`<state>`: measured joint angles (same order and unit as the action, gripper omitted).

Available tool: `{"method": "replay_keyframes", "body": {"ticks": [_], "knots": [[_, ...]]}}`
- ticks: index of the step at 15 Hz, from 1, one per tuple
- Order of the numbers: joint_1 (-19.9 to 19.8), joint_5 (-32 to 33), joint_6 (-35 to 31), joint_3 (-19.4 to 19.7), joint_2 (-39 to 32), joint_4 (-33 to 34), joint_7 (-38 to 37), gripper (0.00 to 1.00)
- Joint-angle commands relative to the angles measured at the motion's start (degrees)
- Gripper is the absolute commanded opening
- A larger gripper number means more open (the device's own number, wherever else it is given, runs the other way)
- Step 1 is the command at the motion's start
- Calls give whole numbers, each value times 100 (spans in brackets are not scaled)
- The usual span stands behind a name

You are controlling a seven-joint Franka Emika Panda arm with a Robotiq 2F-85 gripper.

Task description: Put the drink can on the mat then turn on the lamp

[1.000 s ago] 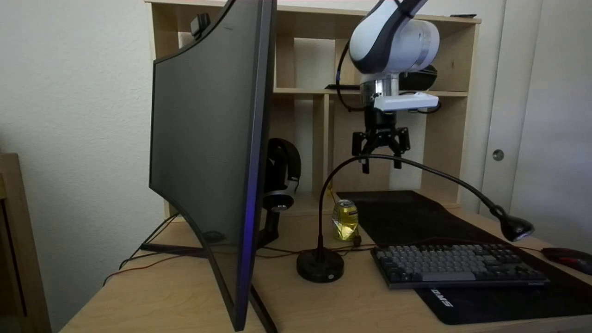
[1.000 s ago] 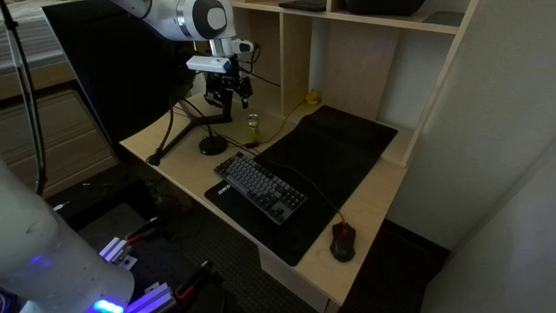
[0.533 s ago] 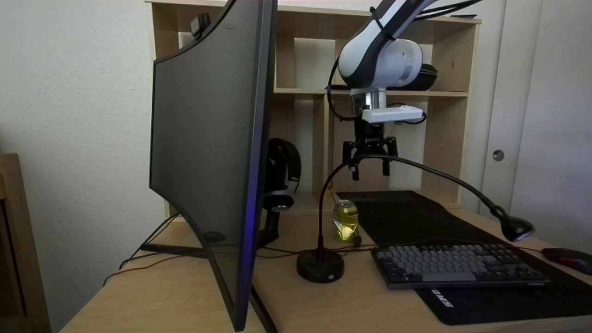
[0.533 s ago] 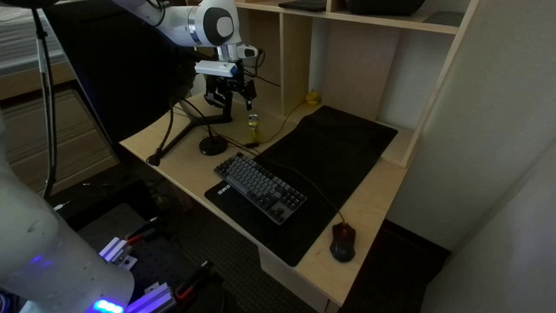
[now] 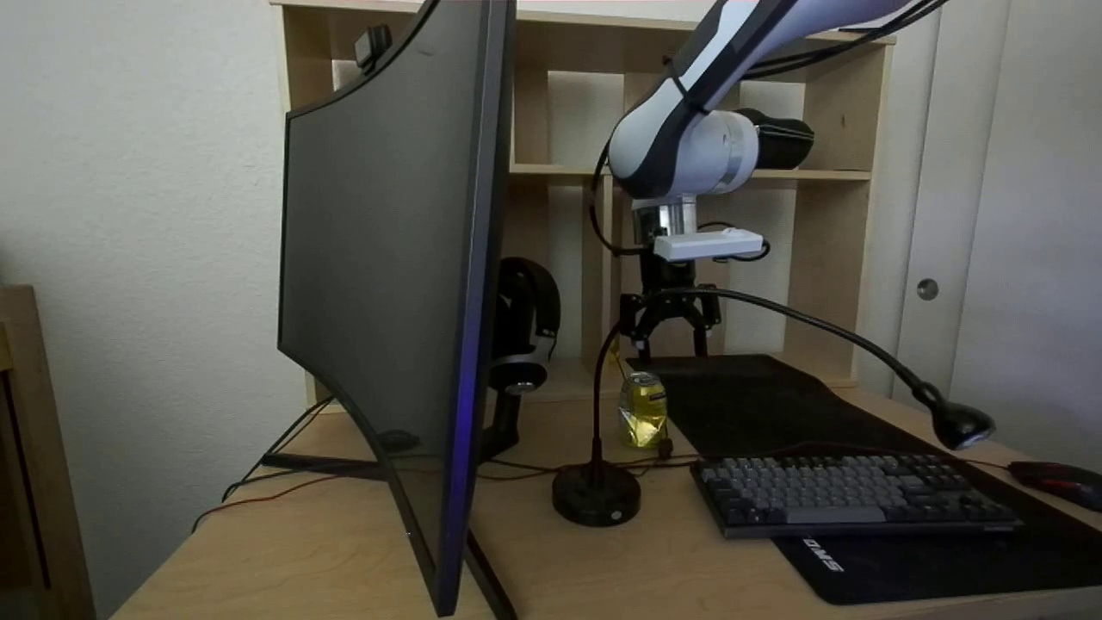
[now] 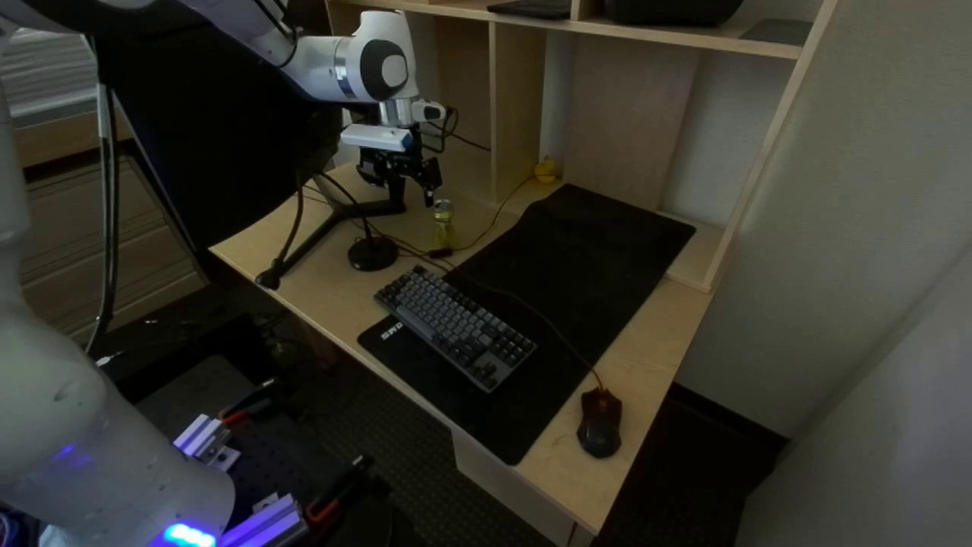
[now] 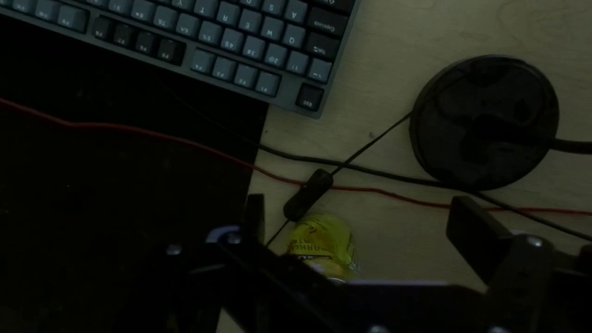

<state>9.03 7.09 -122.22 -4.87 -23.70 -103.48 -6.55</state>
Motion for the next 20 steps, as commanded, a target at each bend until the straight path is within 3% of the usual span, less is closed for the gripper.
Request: {"method": "replay_keyframes", "body": {"ticks": [1,6,7,20], "knots": [[47,52,-136,58,-515,452,13,100],[80,-91,-694,178,-1097,987,-384,100],[62,-50,-580,142,-839,661,-204,100],[213,-6,-1258,323,-1559,1241,-727,100]]}}
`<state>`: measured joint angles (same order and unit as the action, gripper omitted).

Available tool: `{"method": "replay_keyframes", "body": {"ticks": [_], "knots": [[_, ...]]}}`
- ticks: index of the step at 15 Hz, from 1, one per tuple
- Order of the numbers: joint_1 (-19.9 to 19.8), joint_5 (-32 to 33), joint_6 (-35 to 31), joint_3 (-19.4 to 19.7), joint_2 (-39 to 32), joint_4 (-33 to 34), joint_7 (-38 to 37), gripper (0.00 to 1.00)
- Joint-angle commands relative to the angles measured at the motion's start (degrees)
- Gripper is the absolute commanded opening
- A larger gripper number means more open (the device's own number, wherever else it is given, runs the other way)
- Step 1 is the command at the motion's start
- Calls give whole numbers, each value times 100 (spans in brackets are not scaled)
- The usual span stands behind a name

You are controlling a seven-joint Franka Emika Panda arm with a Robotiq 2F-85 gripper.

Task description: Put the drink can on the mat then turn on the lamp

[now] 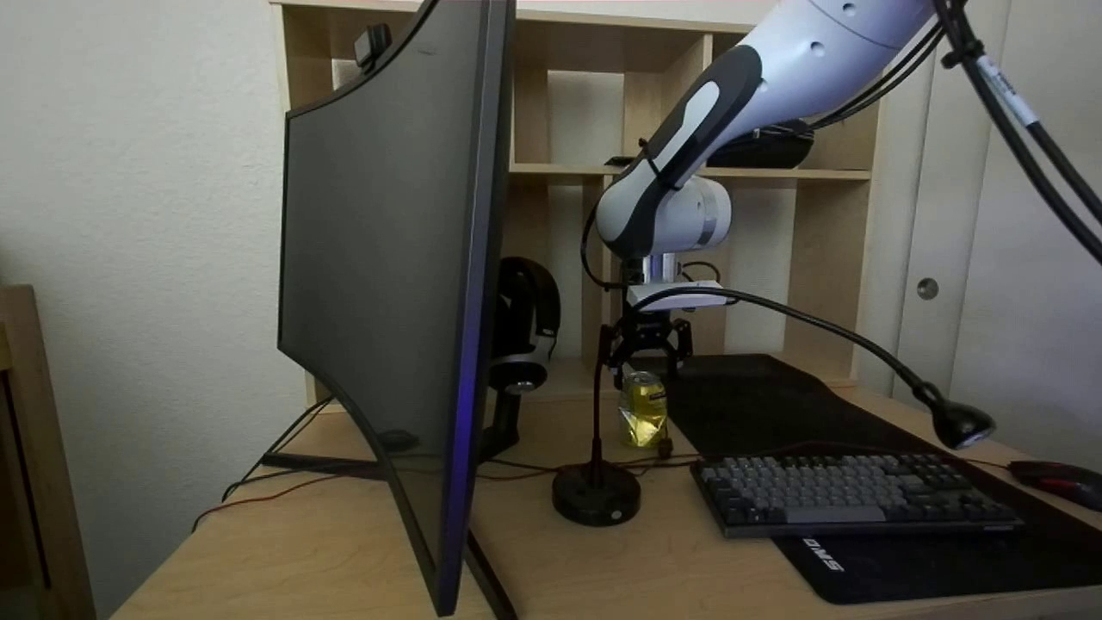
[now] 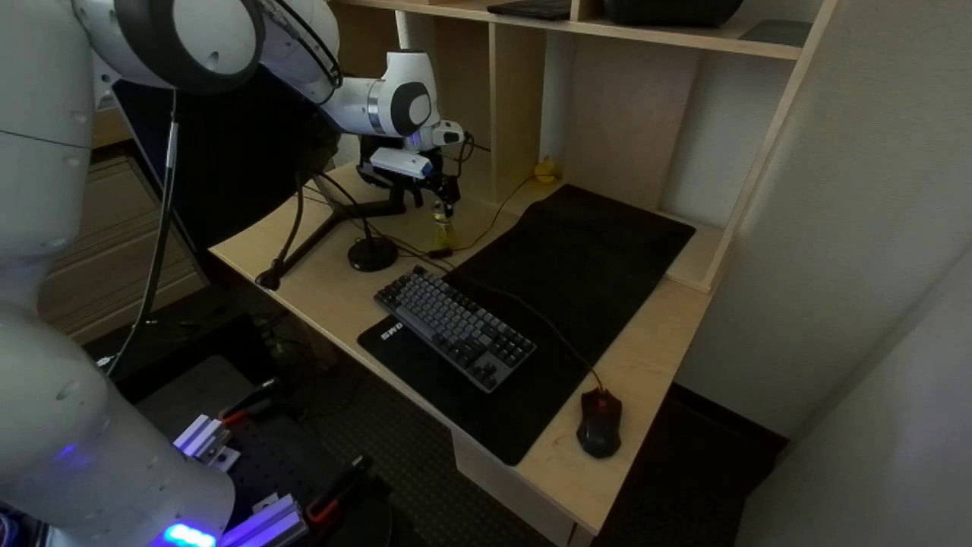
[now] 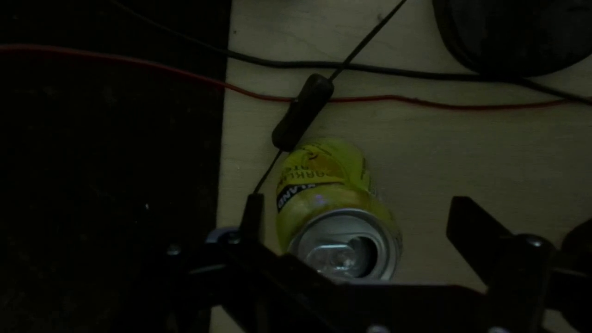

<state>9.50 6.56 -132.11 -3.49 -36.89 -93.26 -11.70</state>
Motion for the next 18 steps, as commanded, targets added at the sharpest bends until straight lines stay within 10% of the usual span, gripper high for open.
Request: {"method": "replay_keyframes", "body": {"ticks": [1,10,11,18], "knots": [[218,108,-367,252,-292,248,-312,100],[358,80,-687,404,-465,218,-334,100],[359,90,-721,418,-440,187,-336,75],[393,108,-664,481,-408,173,-446,32]]}}
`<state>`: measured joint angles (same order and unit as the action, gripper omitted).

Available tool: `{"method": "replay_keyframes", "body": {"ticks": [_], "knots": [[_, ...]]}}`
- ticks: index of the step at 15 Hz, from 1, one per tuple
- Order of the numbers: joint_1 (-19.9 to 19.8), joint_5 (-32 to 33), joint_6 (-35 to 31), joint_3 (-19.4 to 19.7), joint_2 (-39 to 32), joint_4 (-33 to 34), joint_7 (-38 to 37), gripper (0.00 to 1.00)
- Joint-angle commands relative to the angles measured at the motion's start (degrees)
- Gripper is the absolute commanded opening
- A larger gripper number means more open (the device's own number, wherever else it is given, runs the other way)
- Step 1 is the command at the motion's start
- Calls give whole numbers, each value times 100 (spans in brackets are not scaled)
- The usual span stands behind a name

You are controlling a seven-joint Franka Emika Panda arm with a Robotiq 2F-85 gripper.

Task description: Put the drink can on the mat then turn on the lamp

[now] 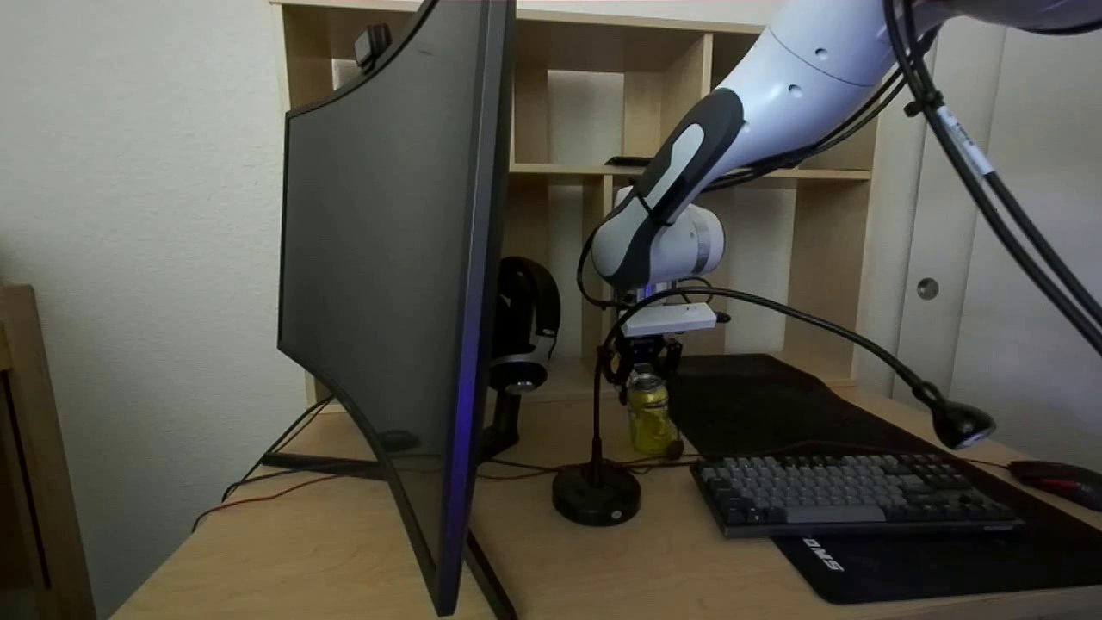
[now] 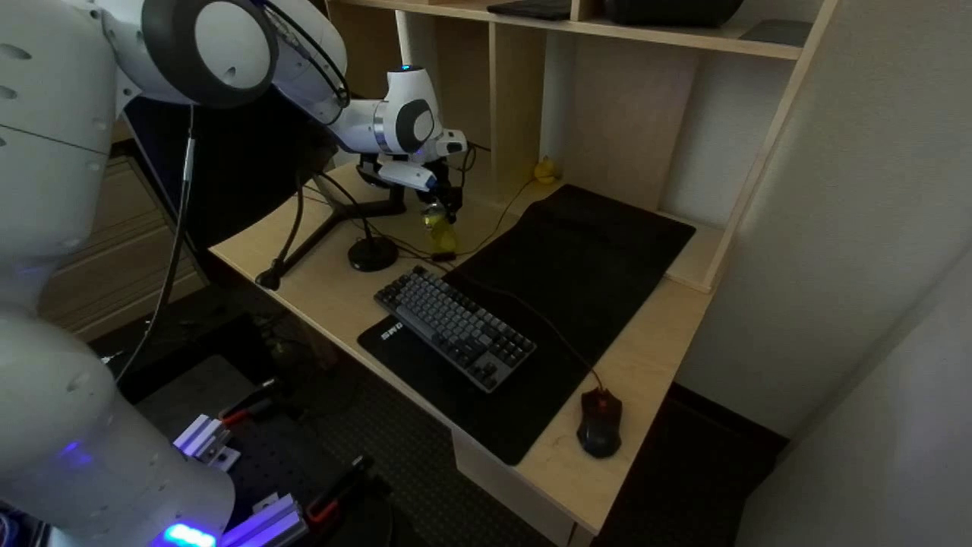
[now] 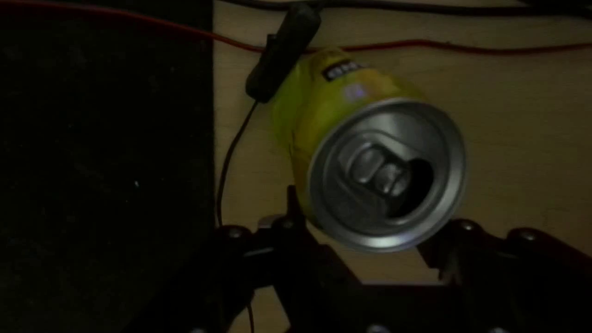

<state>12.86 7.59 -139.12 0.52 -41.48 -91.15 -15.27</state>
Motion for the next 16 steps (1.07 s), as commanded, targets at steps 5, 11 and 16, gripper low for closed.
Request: {"method": "replay_keyframes", "body": {"ticks": [5,11,16], "knots": [[39,-156,322,127,71,59,-468,52],[-168,-567,710,259,297,197,-1080,74],[-320,-1068,2088,271,659,448,-1674,100]]}}
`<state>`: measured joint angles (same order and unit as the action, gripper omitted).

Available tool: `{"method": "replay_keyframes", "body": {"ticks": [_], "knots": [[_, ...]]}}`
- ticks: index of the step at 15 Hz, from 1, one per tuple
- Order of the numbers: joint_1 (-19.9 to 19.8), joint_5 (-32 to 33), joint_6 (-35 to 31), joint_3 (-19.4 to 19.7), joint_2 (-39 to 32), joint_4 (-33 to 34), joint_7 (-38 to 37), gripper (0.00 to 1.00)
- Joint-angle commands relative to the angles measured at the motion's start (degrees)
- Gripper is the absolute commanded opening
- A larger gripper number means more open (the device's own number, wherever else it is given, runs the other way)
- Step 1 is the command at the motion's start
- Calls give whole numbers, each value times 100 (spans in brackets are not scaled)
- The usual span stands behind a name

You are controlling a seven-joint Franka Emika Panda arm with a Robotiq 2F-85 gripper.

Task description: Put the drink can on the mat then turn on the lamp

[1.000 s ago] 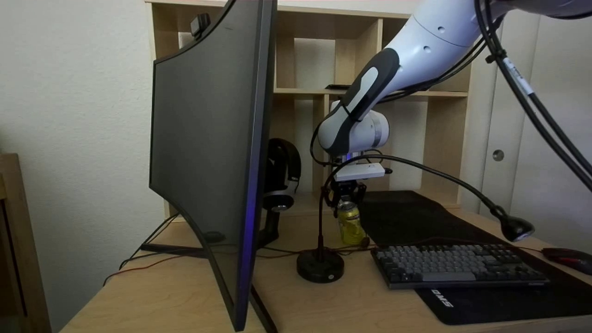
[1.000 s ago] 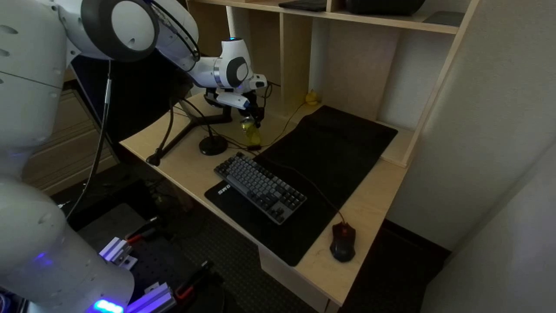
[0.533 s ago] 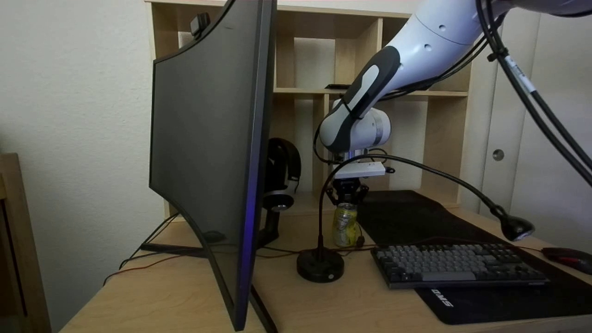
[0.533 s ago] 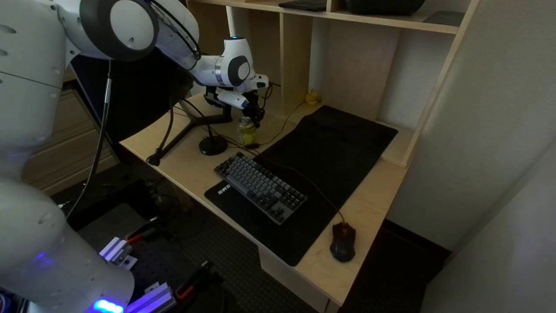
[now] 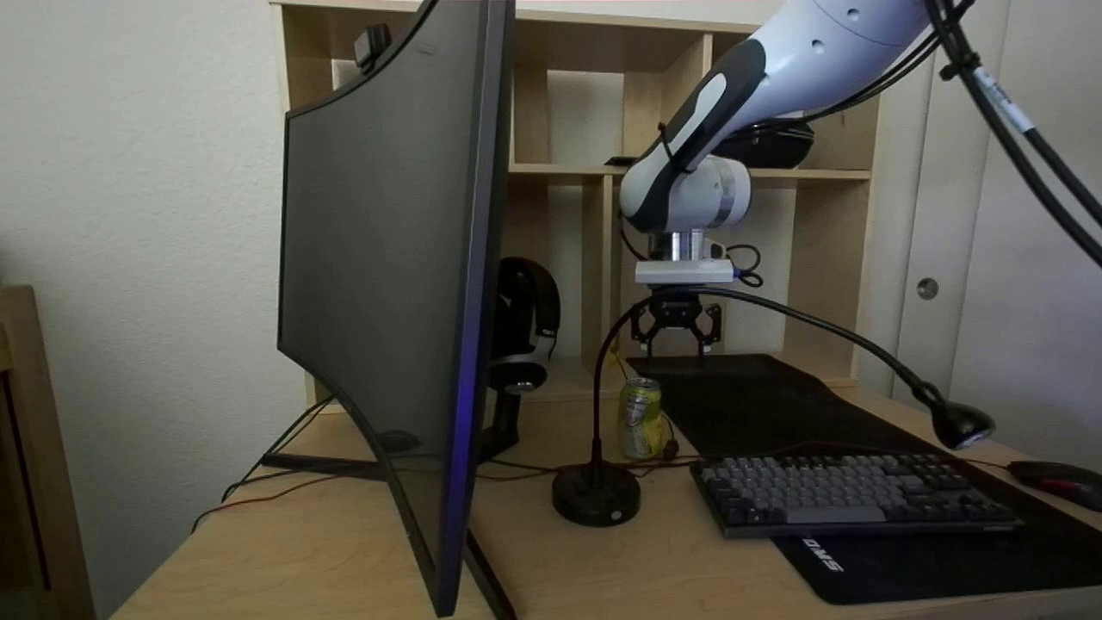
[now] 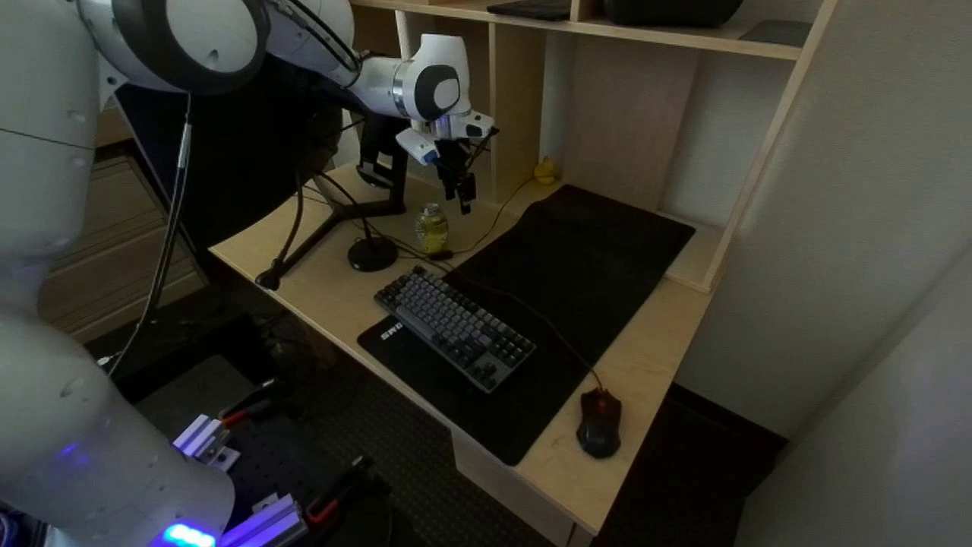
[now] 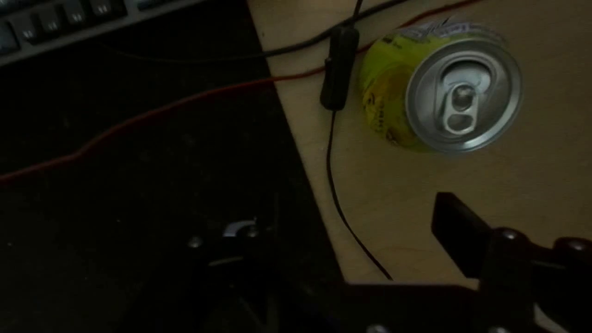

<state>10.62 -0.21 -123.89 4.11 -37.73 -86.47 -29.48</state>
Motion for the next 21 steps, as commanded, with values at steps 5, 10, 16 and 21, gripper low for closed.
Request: {"method": "replay_keyframes", "body": {"ticks": [5,10,16,21], "knots": [[-20,-187,612,-42,261,6,-431,100],[66,-486,796,-140,654,-620,-1604,100],[-1,-408,717,-174,192,-55,-1559,100],[21,-1130,-82,-367,103,-396,-2143,100]]}}
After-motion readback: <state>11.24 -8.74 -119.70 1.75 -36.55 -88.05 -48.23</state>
